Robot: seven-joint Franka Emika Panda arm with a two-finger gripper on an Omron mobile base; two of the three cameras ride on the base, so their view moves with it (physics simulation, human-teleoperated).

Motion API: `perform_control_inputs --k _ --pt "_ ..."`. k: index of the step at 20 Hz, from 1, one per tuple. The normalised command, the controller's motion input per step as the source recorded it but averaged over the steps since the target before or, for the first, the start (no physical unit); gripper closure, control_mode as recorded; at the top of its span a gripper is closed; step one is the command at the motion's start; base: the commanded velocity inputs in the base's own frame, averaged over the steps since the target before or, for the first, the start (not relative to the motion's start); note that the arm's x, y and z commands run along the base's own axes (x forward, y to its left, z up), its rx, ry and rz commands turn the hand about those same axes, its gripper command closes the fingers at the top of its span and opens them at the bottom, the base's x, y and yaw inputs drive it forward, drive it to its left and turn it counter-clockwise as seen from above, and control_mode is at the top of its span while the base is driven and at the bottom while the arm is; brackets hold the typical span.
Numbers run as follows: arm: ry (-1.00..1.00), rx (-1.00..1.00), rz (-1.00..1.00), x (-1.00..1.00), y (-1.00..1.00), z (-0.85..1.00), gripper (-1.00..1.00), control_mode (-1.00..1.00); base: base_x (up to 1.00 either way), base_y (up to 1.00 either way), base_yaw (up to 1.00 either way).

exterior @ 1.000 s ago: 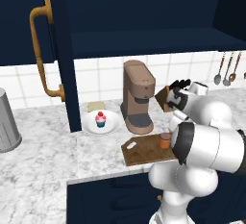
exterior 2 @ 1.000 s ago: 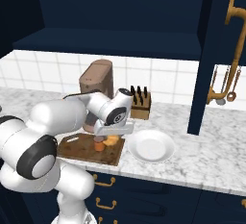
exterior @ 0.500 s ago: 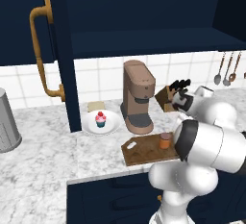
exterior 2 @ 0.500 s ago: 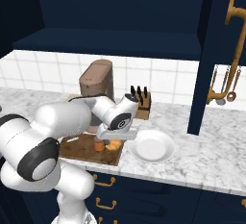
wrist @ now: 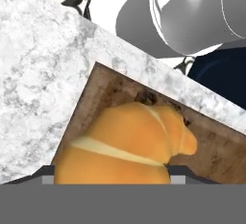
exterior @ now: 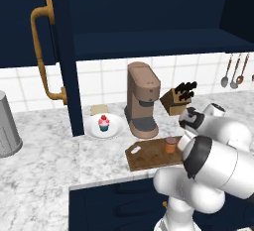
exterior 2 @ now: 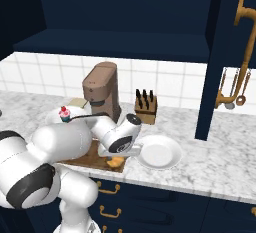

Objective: From the different types of pastries on the counter, select a croissant and place it on the cutting board. Then retrieve a jar of jam from the cabinet and place it alongside the croissant on the cutting board.

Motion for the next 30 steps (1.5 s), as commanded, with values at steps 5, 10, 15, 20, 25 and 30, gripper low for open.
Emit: perform_control_inputs --k 5,10,15,20,25,30 --pt "-0.03 0.00 -0.10 0.07 0.18 -0.37 -1.00 -1.00 0.00 0.00 0.00" --pt "-0.02 0.00 -0.09 0.11 0.03 -0.25 -1.00 -1.00 0.00 0.00 0.00" --pt "0.15 0.00 -0.11 0.18 0.23 0.49 -1.00 -1.00 0.00 0.00 0.00" --pt "0.16 0.00 -0.10 0.05 0.12 0.23 -1.00 -1.00 0.00 0.00 0.00" --pt "0.00 0.00 -0.12 0.00 0.00 0.31 -1.00 -1.00 0.00 0.00 0.00" --pt "0.00 0.00 -0.15 0.00 0.00 0.40 -1.00 -1.00 0.00 0.00 0.00"
